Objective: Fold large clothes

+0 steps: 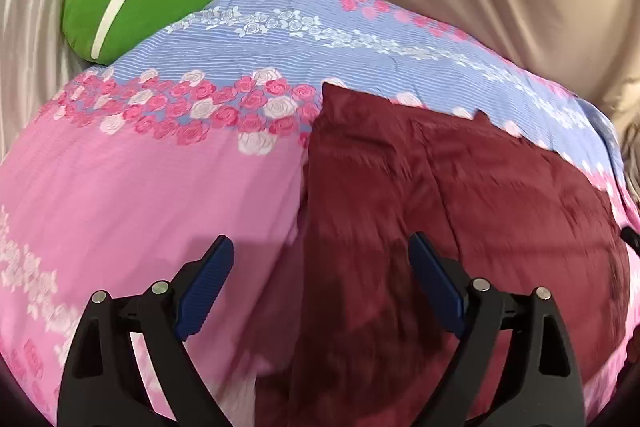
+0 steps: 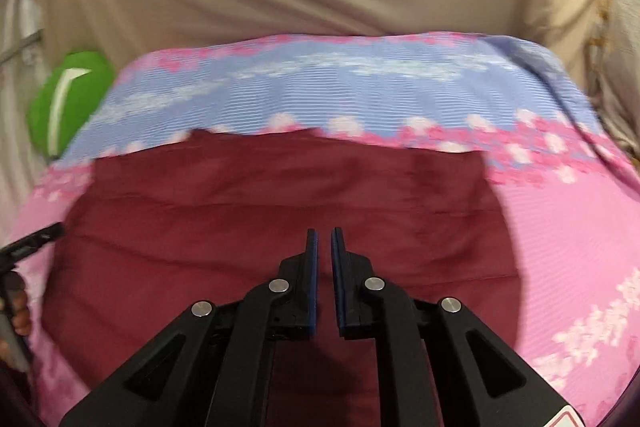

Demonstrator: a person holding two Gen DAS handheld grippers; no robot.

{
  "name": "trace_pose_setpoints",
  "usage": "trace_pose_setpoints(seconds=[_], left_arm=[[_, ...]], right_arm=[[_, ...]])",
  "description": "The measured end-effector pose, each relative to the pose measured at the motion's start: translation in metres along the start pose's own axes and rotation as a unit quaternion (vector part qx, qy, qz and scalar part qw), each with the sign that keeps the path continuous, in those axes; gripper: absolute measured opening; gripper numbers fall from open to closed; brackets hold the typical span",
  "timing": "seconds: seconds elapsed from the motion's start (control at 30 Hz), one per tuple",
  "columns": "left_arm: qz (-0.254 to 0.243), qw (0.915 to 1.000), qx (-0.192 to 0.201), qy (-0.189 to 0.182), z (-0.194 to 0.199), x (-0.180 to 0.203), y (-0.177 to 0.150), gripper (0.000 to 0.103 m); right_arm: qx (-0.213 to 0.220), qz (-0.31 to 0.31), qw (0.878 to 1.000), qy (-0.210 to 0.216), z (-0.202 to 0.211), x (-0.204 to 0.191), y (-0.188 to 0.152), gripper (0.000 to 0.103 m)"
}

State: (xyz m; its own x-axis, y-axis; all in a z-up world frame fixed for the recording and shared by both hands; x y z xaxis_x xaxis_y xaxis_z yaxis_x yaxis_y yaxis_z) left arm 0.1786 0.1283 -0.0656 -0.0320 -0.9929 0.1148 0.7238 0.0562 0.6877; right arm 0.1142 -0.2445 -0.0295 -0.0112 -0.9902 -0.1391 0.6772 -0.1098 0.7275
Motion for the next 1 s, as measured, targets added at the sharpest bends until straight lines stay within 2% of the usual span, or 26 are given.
trace_pose_setpoints(seconds=[0.1,0.2,0.27,0.33,0.43,0.5,0.57,0.63,0.7,0.8,1.0], left_arm=[[-0.013,0.9997,-0.020,-0.006,0.007,0.000,-0.024,0.087],[-0.009,0.9988,-0.046,-0.013,-0.001,-0.007,-0.047,0.088],[0.007,0.9984,-0.053,-0.018,-0.007,-0.017,-0.054,0.089],[0.012,0.9985,-0.048,-0.023,-0.003,-0.023,-0.055,0.088],[0.029,0.9975,-0.050,-0.040,0.001,-0.027,-0.053,0.087],[0.040,0.9951,-0.056,-0.071,0.003,-0.025,-0.052,0.088],[0.046,0.9933,-0.061,-0.086,0.002,-0.023,-0.053,0.091],[0.045,0.9933,-0.062,-0.086,0.002,-0.022,-0.053,0.092],[0.041,0.9935,-0.064,-0.085,0.001,-0.020,-0.054,0.094],[0.038,0.9940,-0.060,-0.084,-0.001,-0.017,-0.055,0.098],[0.020,0.9951,-0.057,-0.079,-0.009,-0.006,-0.049,0.098]], right_arm=[[-0.026,0.034,0.998,0.039,-0.018,-0.044,-0.013,0.009],[-0.050,0.041,0.998,0.022,-0.051,-0.053,-0.028,0.007],[-0.053,0.025,0.998,0.018,-0.056,-0.050,-0.030,0.004],[-0.055,0.008,0.998,0.028,-0.046,-0.053,-0.024,0.008],[-0.037,0.004,0.997,0.062,-0.029,-0.071,-0.006,0.008],[-0.034,0.007,0.996,0.078,-0.031,-0.082,0.005,0.008],[-0.043,0.002,0.995,0.086,-0.045,-0.092,0.012,0.008],[-0.074,-0.014,0.992,0.097,-0.073,-0.095,0.015,0.008],[-0.096,-0.024,0.991,0.087,-0.098,-0.094,0.014,0.008],[-0.118,-0.039,0.989,0.083,-0.123,-0.092,0.008,0.001],[-0.122,-0.034,0.989,0.081,-0.134,-0.093,0.007,0.000]])
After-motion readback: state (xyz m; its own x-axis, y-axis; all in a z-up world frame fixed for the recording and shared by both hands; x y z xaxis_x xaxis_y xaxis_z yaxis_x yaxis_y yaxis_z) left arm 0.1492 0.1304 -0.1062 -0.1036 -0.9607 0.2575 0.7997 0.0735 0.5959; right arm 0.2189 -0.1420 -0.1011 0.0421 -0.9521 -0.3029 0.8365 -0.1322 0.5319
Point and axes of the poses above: each gripper's, at about its wrist camera, not at the fingertips, and z roughly against the way its jaws point, x to its right, y to its top, the point moved 5 cm from there along -z, roughly the way its jaws point, and after that the axes turned 1 degree about -z, right-handed, at the moved point
